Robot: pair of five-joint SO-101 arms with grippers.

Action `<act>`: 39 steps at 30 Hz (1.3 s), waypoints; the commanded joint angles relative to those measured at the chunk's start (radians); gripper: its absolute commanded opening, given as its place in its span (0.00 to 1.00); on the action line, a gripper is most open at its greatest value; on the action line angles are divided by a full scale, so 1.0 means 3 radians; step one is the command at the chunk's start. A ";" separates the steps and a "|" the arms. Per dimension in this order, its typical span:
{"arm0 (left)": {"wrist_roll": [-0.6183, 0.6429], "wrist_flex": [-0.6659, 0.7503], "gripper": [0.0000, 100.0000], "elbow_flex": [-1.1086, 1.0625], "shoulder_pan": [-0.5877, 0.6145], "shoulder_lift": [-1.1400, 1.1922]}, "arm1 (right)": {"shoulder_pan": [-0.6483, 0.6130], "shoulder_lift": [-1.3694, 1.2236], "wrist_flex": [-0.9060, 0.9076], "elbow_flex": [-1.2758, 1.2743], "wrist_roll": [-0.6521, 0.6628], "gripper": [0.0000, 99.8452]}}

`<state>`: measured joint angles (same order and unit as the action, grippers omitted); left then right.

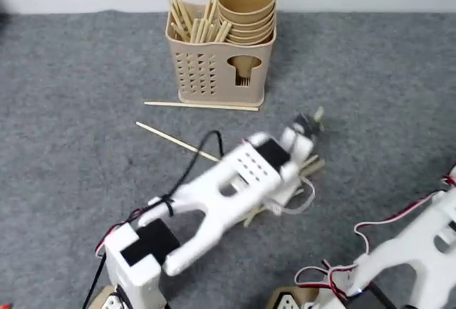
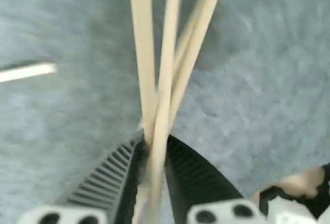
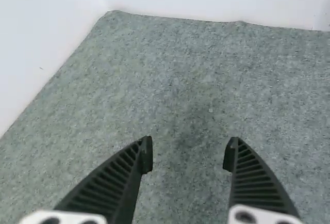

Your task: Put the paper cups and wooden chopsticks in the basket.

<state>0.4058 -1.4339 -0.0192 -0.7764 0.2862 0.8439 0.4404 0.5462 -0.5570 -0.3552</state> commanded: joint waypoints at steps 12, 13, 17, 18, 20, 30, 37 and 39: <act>0.0015 -0.0210 0.01 -0.0448 0.0921 -0.0046 | 0.0018 0.0013 -0.0054 -0.0240 -0.0031 0.24; 0.0010 -0.0210 0.01 -0.0555 0.0931 -0.0051 | 0.0018 0.0013 -0.0054 -0.0261 -0.0031 0.24; -0.0210 -0.0194 0.02 -0.0933 0.0818 -0.0056 | -0.0008 0.0013 -0.0059 -0.0266 -0.0031 0.24; -0.0266 -0.0194 0.02 -0.0990 0.0767 -0.0056 | -0.0038 0.0013 -0.0059 -0.0261 -0.0031 0.24; -0.0317 -0.0189 0.07 -0.1015 0.0670 -0.0056 | -0.0084 0.0018 -0.0059 -0.0261 -0.0031 0.24; -0.0327 -0.0210 0.42 -0.0540 0.0593 -0.0026 | -0.0222 0.0023 -0.0059 -0.0256 -0.0031 0.24; -0.0317 0.0061 0.42 -0.0509 0.0711 0.0148 | -0.0212 0.0018 -0.0059 -0.0256 -0.0031 0.24; -0.0245 0.0199 0.42 -0.0504 0.0839 0.0307 | -0.0212 0.0018 -0.0059 -0.0256 -0.0031 0.24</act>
<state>0.3184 -1.4293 -0.2110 -0.5708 0.3537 0.7917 0.4404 0.5462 -0.6475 -0.3552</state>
